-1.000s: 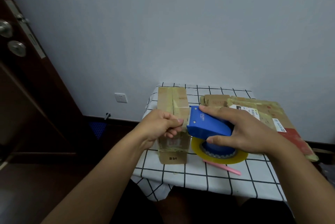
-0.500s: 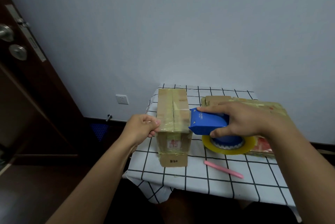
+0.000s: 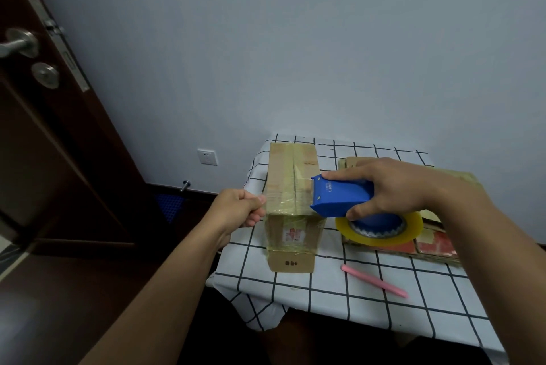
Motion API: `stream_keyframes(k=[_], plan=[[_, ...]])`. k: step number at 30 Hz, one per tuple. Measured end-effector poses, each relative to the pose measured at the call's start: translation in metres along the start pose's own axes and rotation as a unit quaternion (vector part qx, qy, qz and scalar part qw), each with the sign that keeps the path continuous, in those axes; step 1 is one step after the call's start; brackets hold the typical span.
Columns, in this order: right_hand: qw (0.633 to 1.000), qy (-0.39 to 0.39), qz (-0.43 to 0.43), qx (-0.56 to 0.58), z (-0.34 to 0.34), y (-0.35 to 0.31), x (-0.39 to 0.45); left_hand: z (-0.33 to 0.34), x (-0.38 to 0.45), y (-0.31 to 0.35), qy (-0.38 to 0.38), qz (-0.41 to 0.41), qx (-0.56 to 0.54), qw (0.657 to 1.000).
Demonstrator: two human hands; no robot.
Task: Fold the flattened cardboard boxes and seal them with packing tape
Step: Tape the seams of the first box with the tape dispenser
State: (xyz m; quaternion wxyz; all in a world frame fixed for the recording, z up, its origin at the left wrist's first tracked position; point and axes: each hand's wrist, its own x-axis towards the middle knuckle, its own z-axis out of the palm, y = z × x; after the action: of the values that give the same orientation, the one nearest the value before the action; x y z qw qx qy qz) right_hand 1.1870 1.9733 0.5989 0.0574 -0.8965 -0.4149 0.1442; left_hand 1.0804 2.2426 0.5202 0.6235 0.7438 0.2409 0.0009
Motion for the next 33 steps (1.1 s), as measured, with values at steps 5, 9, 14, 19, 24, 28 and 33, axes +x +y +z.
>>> stream_keyframes(k=[5, 9, 14, 19, 24, 28, 33], plan=[[1.000, -0.016, 0.003, 0.005, -0.001, 0.001, 0.003, 0.001, 0.001, -0.001, 0.003, -0.004, 0.010, 1.000], [1.000, -0.023, 0.004, -0.009, 0.000, 0.001, 0.005, 0.001, 0.000, -0.002, 0.000, -0.007, 0.019, 1.000], [0.999, -0.021, 0.005, -0.027, 0.002, 0.001, 0.006, 0.001, 0.000, -0.003, -0.003, -0.008, 0.020, 1.000], [0.999, -0.008, -0.001, -0.035, 0.001, -0.004, 0.002, 0.002, -0.001, -0.004, -0.002, -0.007, 0.017, 1.000], [0.999, -0.005, -0.001, -0.040, 0.001, -0.008, -0.001, 0.001, -0.001, -0.006, -0.002, -0.007, 0.024, 1.000], [1.000, -0.008, 0.001, -0.029, 0.007, -0.008, 0.003, 0.001, -0.002, -0.008, -0.005, -0.015, 0.020, 1.000], [1.000, -0.022, 0.007, 0.005, 0.017, -0.003, 0.007, 0.000, -0.002, -0.008, -0.025, -0.051, 0.040, 0.998]])
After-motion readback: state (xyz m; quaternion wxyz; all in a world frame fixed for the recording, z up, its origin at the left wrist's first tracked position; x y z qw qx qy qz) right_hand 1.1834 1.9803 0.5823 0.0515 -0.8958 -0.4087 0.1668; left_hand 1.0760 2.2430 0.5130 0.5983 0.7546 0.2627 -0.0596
